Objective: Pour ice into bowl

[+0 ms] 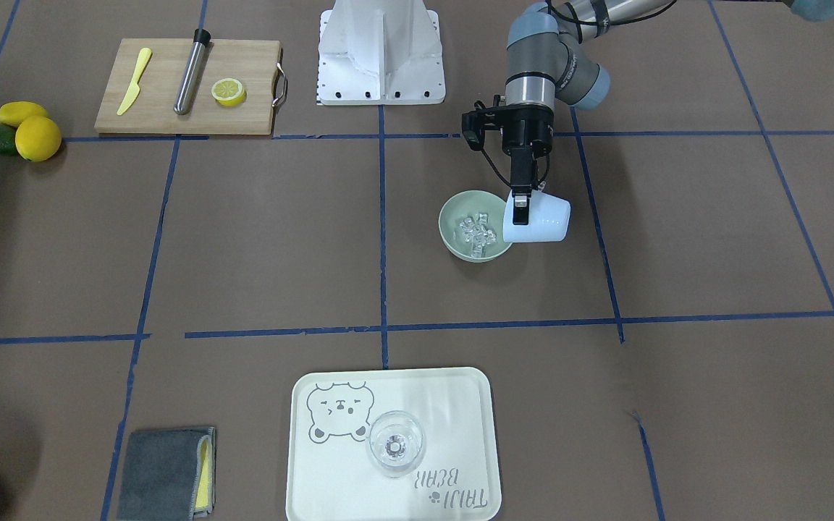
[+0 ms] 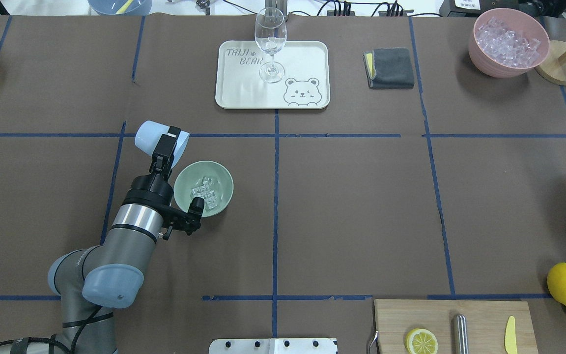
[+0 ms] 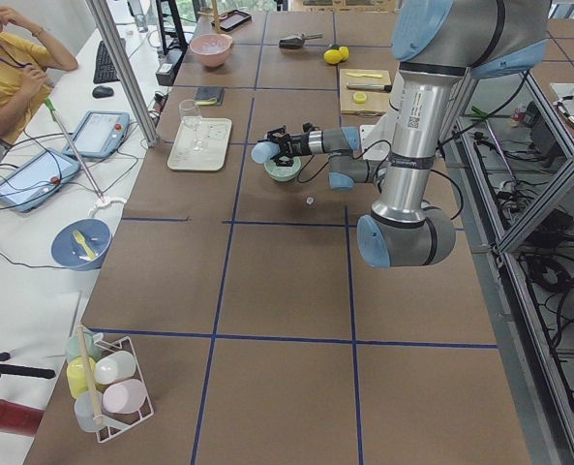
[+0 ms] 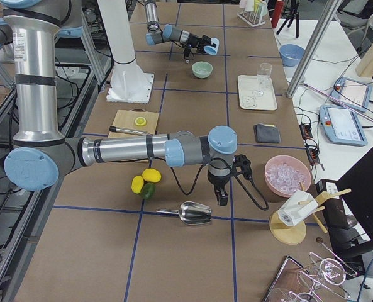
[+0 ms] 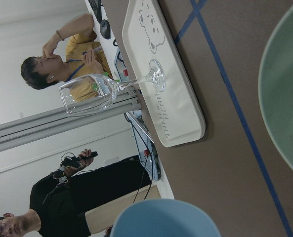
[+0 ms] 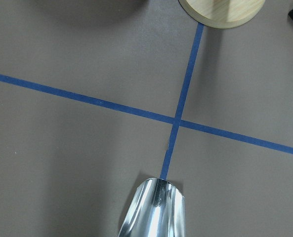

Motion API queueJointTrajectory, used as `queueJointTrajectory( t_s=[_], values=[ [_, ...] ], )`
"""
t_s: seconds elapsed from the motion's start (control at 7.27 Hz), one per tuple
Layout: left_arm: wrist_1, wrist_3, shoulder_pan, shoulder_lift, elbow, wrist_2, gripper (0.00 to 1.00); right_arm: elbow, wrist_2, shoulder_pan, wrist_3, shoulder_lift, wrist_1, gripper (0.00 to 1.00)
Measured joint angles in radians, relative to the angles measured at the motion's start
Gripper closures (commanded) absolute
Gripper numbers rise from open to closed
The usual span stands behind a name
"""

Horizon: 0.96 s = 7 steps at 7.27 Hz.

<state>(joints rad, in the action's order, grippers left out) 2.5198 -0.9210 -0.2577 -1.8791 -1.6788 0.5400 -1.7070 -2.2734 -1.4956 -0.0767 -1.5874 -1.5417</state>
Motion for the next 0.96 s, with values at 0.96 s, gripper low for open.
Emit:
queueJointTrajectory(
  t_s=[0.96],
  values=[
    [0.374, 0.125, 0.0, 0.014, -0.006, 0.011, 1.0, 0.0, 0.0, -0.003, -0.001, 0.001, 0.0, 0.0]
  ],
)
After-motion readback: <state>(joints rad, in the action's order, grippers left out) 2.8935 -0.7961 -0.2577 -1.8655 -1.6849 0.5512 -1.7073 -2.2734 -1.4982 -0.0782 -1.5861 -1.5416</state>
